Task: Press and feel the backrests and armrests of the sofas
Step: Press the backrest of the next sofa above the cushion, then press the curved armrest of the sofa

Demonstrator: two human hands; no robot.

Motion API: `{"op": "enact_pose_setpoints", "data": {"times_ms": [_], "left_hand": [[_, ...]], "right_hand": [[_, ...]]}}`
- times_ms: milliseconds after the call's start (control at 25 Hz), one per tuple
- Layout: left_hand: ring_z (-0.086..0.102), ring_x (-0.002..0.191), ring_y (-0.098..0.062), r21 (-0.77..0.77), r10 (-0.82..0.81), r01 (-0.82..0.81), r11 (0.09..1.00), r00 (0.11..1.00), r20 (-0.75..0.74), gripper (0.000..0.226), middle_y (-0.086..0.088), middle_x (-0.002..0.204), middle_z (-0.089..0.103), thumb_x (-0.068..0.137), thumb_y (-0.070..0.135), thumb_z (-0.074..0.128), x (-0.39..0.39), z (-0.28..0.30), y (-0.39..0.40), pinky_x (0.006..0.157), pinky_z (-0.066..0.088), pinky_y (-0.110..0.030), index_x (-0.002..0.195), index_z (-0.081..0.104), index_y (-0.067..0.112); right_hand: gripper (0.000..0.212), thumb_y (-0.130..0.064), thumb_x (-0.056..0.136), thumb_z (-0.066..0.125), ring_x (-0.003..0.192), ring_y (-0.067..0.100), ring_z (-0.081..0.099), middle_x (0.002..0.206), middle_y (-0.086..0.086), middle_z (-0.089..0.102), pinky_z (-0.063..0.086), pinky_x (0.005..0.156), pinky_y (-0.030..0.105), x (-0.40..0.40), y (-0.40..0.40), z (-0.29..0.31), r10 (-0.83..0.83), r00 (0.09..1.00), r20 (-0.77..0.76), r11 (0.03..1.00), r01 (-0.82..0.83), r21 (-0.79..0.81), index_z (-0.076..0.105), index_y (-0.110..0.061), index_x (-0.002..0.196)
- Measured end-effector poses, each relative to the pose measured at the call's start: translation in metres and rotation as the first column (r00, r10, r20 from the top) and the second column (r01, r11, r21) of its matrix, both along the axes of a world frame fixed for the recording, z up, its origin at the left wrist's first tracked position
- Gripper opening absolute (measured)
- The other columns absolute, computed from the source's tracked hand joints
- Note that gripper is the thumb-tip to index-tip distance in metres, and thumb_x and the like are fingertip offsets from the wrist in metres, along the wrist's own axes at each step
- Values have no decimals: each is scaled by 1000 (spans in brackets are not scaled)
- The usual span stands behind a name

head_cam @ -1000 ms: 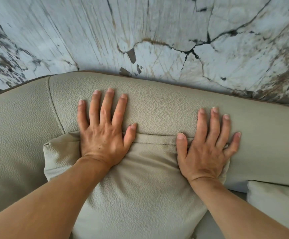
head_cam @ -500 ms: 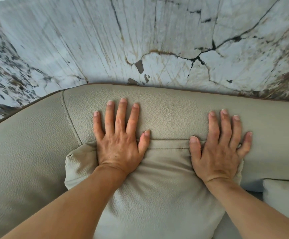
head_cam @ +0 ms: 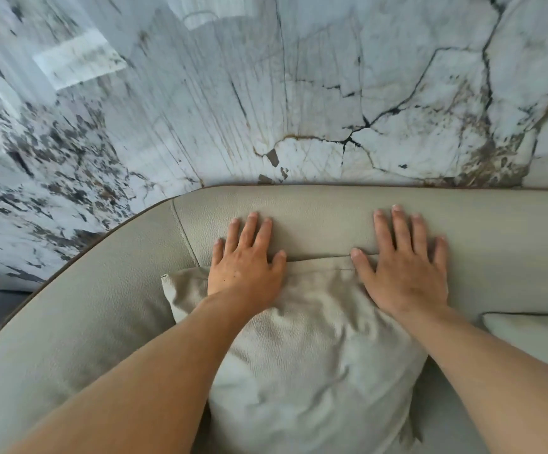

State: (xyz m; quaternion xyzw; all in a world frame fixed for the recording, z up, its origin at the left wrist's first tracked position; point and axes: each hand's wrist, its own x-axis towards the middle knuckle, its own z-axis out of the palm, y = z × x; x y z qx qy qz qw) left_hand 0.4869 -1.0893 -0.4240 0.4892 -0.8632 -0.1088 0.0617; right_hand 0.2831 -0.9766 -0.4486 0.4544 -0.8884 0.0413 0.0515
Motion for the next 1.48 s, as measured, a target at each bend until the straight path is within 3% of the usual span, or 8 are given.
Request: {"op": "enact_pose_setpoints", "data": {"times_ms": [160, 360, 480, 720, 1040, 1240, 1480], "left_hand": [[-3, 148, -17, 233, -77, 38, 972, 984, 158, 60, 9, 163, -1, 96, 52, 20, 33, 34, 13, 119, -1, -46, 152, 11, 31], [-5, 149, -21, 232, -225, 164, 959, 938, 263, 63, 4, 163, -1, 96, 56, 14, 58, 53, 29, 119, -4, -47, 153, 5, 30], [-11, 148, -21, 167, -392, 358, 918, 883, 258, 64, 4, 163, -6, 95, 58, 10, 69, 60, 29, 118, -9, -46, 152, 0, 31], [-21, 146, -19, 64, -642, 652, 756, 717, 271, 65, 6, 161, -17, 93, 60, 2, 111, 56, -22, 112, -21, -43, 151, -11, 33], [-20, 146, -18, 66, -814, 824, 563, 539, 215, 67, 7, 160, -17, 88, 62, -3, 113, 45, -36, 111, -21, -40, 149, -14, 35], [-18, 147, -18, 81, -895, 906, 415, 391, 213, 64, 7, 160, -18, 92, 59, 2, 111, 41, -6, 115, -16, -42, 149, -15, 35], [-17, 147, -17, 71, -934, 951, 300, 278, 226, 63, 8, 161, -16, 93, 58, 3, 158, 60, -7, 117, -13, -43, 150, -14, 36]], "right_hand": [[69, -57, 95, 18, 148, 25, -9, 163, -3, -9, 1, 116, 55, 28, 18, 38, -84, 975, 206, 986, 51, 161, -5, -27, 153], [68, -58, 96, 13, 148, 25, -12, 163, 0, -8, -9, 115, 55, 84, 60, 57, -223, 902, 369, 953, 123, 276, -2, -27, 154], [68, -60, 96, 11, 148, 23, -12, 163, 0, -10, -10, 116, 54, 115, 73, 65, -326, 879, 349, 924, 217, 316, -5, -28, 154], [69, -63, 93, 8, 148, 20, -13, 163, -4, -12, -11, 115, 53, 180, 59, 75, -534, 787, 308, 835, 433, 339, -9, -32, 152], [68, -64, 93, 7, 147, 19, -15, 162, -6, -13, -13, 114, 53, 243, 67, 82, -715, 645, 270, 697, 636, 329, -11, -33, 152], [69, -66, 92, 7, 148, 19, -15, 162, -4, -13, -10, 115, 53, 283, 110, 80, -834, 474, 282, 549, 761, 345, -8, -34, 152], [69, -65, 92, 4, 147, 19, -18, 161, -6, -19, -13, 115, 52, 368, 129, 96, -900, 319, 297, 416, 832, 367, -15, -34, 150]]}}
